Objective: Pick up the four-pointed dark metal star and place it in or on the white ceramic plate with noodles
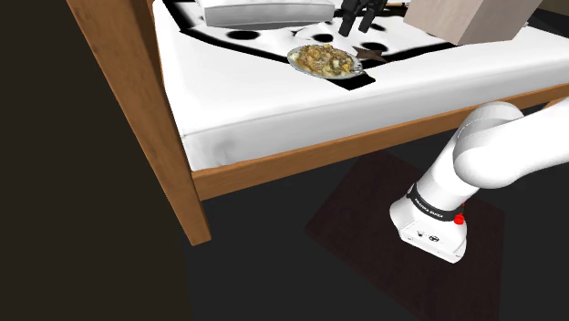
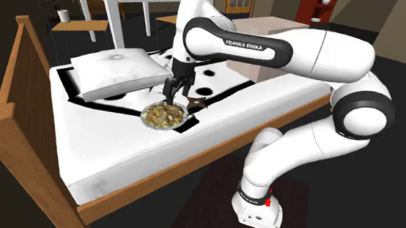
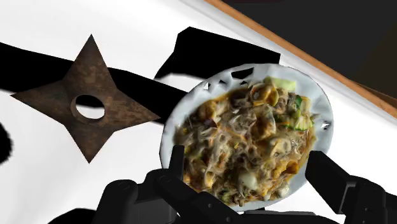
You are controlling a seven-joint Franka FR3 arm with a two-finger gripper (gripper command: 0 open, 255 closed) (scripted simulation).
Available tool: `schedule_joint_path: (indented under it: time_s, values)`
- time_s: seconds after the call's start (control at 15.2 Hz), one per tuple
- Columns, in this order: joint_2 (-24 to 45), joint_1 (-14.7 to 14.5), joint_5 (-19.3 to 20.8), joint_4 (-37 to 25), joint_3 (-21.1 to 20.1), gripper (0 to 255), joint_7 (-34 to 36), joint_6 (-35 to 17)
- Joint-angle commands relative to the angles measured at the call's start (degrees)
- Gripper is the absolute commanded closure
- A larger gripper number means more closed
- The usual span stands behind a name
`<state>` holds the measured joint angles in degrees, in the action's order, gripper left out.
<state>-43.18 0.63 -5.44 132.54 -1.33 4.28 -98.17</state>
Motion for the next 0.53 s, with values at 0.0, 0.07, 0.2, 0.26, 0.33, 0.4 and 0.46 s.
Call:
schedule_joint_path:
  time_s: [0.0, 0.07, 0.2, 0.26, 0.33, 0.4, 0.46]
  values:
    - [0.0, 0.0, 0.0, 0.0, 0.0, 0, 0.0, 0.0]
    - [-0.2, -0.6, 1.2, 0.4, 1.7, 0, -4.2, 0.8]
    - [-0.1, -1.7, 3.9, 0.8, 5.0, 0, -12.6, 2.2]
    - [0.1, -2.3, 5.4, 0.9, 6.7, 0, -16.8, 2.8]
    - [0.5, -2.8, 6.9, 0.7, 8.3, 0, -21.1, 3.4]
    - [1.0, -3.3, 8.4, 0.5, 10.0, 0, -25.3, 3.8]
    - [1.7, -3.8, 9.9, 0.1, 11.6, 0, -29.5, 4.2]
